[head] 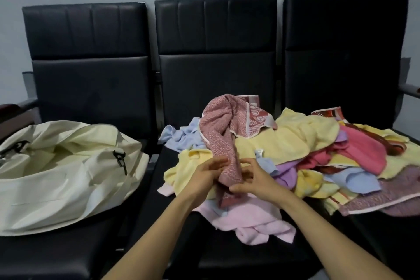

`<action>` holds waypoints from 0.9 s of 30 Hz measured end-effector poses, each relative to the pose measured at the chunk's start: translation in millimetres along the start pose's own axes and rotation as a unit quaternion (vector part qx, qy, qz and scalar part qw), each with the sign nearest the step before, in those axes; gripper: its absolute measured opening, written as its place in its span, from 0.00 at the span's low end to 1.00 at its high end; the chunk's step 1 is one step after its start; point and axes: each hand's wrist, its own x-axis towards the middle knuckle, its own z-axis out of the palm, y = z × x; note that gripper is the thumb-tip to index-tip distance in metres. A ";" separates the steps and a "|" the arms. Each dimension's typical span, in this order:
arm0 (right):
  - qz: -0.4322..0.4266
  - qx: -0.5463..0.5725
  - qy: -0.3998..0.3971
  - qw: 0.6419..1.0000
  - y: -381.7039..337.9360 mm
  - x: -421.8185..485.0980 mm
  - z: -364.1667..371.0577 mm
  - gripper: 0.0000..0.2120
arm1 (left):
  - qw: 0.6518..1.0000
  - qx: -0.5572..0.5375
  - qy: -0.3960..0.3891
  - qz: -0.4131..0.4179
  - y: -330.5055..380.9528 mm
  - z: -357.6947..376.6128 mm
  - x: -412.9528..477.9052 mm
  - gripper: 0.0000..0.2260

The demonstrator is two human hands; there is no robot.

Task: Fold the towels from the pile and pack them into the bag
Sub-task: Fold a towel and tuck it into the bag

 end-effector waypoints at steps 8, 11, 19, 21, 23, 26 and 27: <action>-0.121 -0.007 0.202 0.972 -8.9 6.0 -15.4 0.09 | 0.997 -0.053 0.038 -0.042 9.7 10.3 5.6 0.32; -0.103 0.068 0.248 0.961 -14.6 7.3 -17.4 0.07 | 0.990 0.115 -0.005 0.076 10.9 5.0 8.0 0.42; -0.117 0.113 0.237 0.958 -40.8 0.0 1.1 0.06 | 0.953 0.170 0.146 0.203 9.9 9.8 8.3 0.03; -0.139 0.138 0.218 0.956 -52.1 -6.8 -4.1 0.06 | 0.959 0.101 0.158 0.213 21.2 3.0 4.5 0.05; -0.138 0.067 0.146 0.977 -60.5 -13.7 -15.8 0.12 | 0.960 0.034 0.176 0.215 30.7 -4.5 1.3 0.06; -0.126 -0.168 0.067 0.975 -66.7 -21.2 -31.8 0.16 | 0.951 -0.136 0.200 0.193 48.6 -20.8 -6.6 0.10; -0.129 -0.208 0.095 0.965 -66.8 -22.1 -36.8 0.18 | 0.947 -0.166 0.202 0.188 52.9 -28.0 -8.6 0.10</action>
